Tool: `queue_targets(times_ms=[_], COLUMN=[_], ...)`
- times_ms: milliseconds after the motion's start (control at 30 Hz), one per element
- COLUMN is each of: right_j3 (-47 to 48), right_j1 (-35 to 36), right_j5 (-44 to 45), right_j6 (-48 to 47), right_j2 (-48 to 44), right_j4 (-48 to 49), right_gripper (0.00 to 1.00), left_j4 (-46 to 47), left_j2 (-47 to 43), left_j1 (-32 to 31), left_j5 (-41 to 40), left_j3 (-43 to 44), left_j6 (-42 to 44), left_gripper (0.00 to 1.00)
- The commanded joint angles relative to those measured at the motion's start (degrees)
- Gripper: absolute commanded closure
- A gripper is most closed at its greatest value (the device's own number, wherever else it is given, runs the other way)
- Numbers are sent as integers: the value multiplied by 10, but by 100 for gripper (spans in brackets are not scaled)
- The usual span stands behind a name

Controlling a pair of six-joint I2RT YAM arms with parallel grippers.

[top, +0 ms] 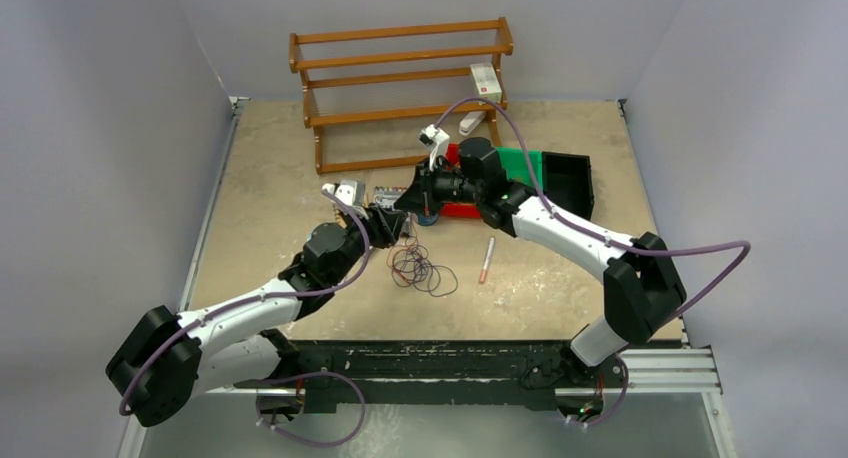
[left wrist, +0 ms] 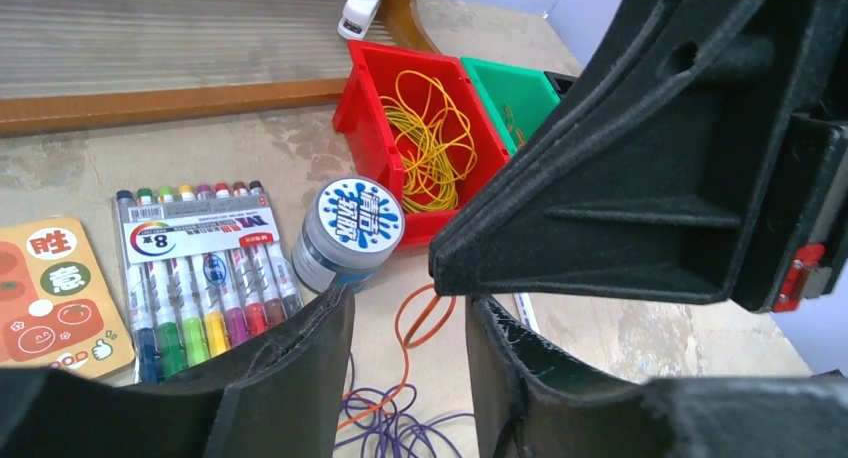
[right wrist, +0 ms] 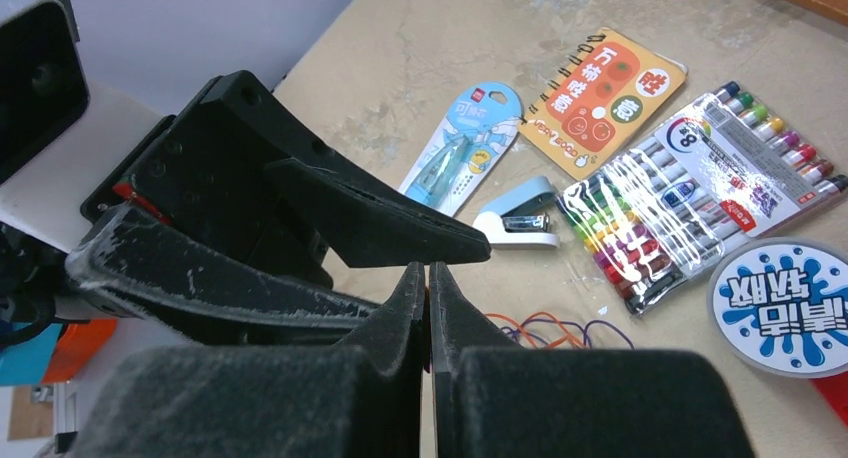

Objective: Untangle the cables

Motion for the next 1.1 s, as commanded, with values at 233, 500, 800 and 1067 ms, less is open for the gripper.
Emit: queue_targets(times_ms=[233, 500, 800, 1067], right_j3=[22, -18, -204, -283], right_j1=[-5, -9, -9, -9], right_j5=[-8, 92, 244, 192], right_j6=[10, -49, -115, -117], right_j2=[-41, -108, -235, -209], right_j4=[11, 30, 161, 272], right_gripper=[100, 58, 35, 30], left_j4=[36, -44, -160, -227], left_j2=[25, 12, 4, 2], left_j1=[14, 14, 14, 14], left_j5=[26, 6, -23, -11], left_j3=[46, 77, 150, 215], left_j6=[6, 7, 4, 8], left_gripper=[95, 100, 100, 100])
